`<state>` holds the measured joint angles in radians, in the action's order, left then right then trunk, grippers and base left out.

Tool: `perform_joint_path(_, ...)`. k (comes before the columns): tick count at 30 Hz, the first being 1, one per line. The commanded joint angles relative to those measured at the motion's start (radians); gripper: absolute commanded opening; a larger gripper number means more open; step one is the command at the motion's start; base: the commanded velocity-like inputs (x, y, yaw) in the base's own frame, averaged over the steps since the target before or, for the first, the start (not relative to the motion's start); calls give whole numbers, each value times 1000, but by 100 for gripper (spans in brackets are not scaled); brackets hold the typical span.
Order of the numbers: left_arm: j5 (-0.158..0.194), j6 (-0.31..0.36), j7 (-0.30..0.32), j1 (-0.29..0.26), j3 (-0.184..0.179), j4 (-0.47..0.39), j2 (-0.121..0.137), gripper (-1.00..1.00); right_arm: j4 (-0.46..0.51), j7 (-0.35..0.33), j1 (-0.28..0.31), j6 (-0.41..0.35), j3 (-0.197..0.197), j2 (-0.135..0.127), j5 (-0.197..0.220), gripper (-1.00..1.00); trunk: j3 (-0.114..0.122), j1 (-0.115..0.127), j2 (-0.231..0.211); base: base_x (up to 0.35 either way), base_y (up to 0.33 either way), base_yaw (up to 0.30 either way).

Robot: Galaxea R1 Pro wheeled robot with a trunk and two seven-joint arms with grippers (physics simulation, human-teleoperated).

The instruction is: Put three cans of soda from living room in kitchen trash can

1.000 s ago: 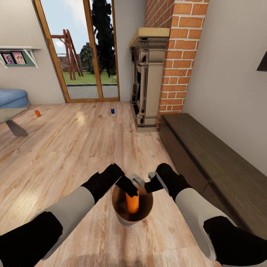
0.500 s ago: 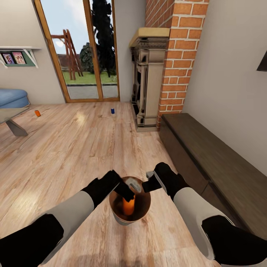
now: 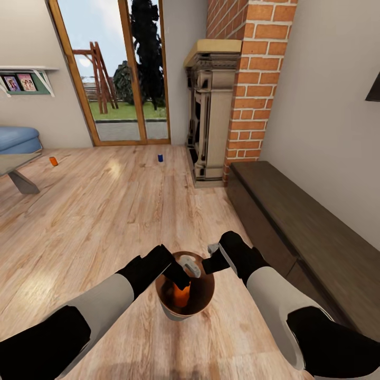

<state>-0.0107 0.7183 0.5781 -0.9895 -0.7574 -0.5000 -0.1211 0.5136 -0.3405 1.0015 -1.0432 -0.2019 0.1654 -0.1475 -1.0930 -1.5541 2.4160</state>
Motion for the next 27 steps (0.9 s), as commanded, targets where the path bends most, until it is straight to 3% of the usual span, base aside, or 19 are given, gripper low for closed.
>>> perform_joint_path(1, 0, 0, 0, 0, 0, 0, 0, -100, 0, -5, 1, -4, 2, 0, 32, -100, 0, 0, 0, 0, 0, 0)
perform_joint_path(4, -1, 0, 0, 0, 0, 0, 0, -100, 0, -4, 1, -4, 2, 0, 32, -100, 0, 0, 0, 0, 0, 0)
perform_joint_path(5, -1, 0, 0, 0, 0, 0, 0, 100, 0, -3, 0, -4, 2, 0, 32, -100, 0, 0, 0, 0, 0, 0)
perform_joint_path(19, 5, -5, 1, 1, 2, -7, 9, 100, -12, -3, 1, -4, 2, -2, 32, -100, 0, 0, 0, 0, 0, 0)
perform_joint_path(27, 7, -52, 10, 0, 2, -21, 13, 100, -14, -3, 0, -4, 2, -3, 32, -100, 0, 0, 0, 0, 0, 0)
